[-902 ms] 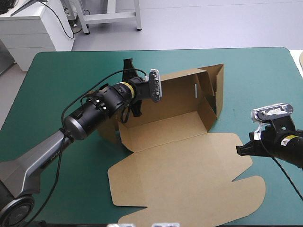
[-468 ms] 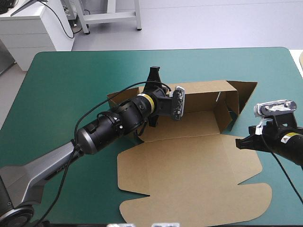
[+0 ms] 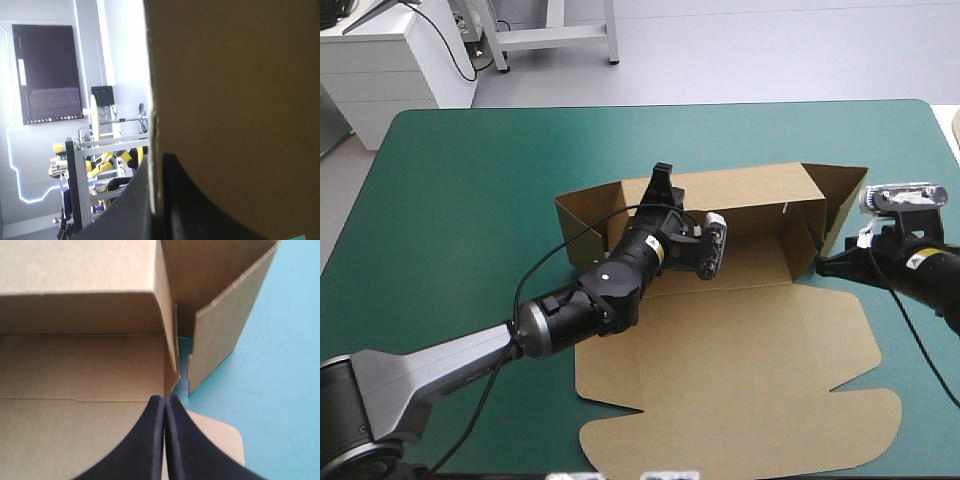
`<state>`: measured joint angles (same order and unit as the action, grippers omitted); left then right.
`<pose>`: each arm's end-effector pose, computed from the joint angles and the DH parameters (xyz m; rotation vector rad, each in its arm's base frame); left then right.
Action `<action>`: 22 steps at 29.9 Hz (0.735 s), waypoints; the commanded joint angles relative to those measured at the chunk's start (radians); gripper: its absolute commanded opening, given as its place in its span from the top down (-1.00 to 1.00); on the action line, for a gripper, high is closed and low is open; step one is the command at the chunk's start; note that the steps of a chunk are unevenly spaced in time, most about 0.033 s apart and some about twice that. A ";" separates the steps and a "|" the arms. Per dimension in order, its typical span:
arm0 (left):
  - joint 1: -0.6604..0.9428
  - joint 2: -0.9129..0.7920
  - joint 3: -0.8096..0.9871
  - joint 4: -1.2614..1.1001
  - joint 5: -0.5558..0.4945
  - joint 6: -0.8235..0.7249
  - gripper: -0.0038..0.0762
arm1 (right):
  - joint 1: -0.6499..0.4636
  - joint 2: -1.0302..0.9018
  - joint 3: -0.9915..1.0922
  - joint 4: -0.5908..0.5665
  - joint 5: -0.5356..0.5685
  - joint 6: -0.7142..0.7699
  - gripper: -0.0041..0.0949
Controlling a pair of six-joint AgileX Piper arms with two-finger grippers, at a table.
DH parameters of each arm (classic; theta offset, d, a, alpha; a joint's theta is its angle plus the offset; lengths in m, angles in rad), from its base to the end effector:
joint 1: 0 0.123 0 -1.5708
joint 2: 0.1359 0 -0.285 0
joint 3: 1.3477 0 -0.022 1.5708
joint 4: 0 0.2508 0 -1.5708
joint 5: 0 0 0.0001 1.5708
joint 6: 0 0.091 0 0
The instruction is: Fold the box
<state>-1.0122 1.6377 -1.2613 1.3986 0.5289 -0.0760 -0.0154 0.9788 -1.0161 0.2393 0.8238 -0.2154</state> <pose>0.2383 -0.2957 0.3218 1.6325 1.1011 0.6947 0.1902 0.0129 0.3751 -0.1335 2.2443 0.1613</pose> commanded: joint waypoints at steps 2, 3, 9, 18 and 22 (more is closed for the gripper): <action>-0.050 -0.045 0.027 0.167 0.036 -0.130 0.92 | -0.004 0.081 -0.150 -0.010 -0.076 0.001 0.95; -0.056 -0.045 0.037 0.185 0.047 -0.140 0.92 | -0.004 0.109 -0.183 -0.028 -0.083 0.008 0.95; -0.058 -0.045 0.049 0.209 0.080 -0.151 0.92 | -0.022 0.298 -0.388 -0.144 -0.053 0.089 0.95; -0.058 -0.045 0.049 0.213 0.121 -0.176 0.92 | -0.084 0.566 -0.657 -0.020 0.052 0.009 0.95; -0.058 -0.045 0.049 0.213 0.121 -0.210 0.92 | -0.084 0.675 -0.754 0.021 0.107 -0.008 0.95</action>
<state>-1.0621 1.6377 -1.1901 1.5620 0.6112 -0.2617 -0.0891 1.6297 -1.6873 0.2140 0.9328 -0.2007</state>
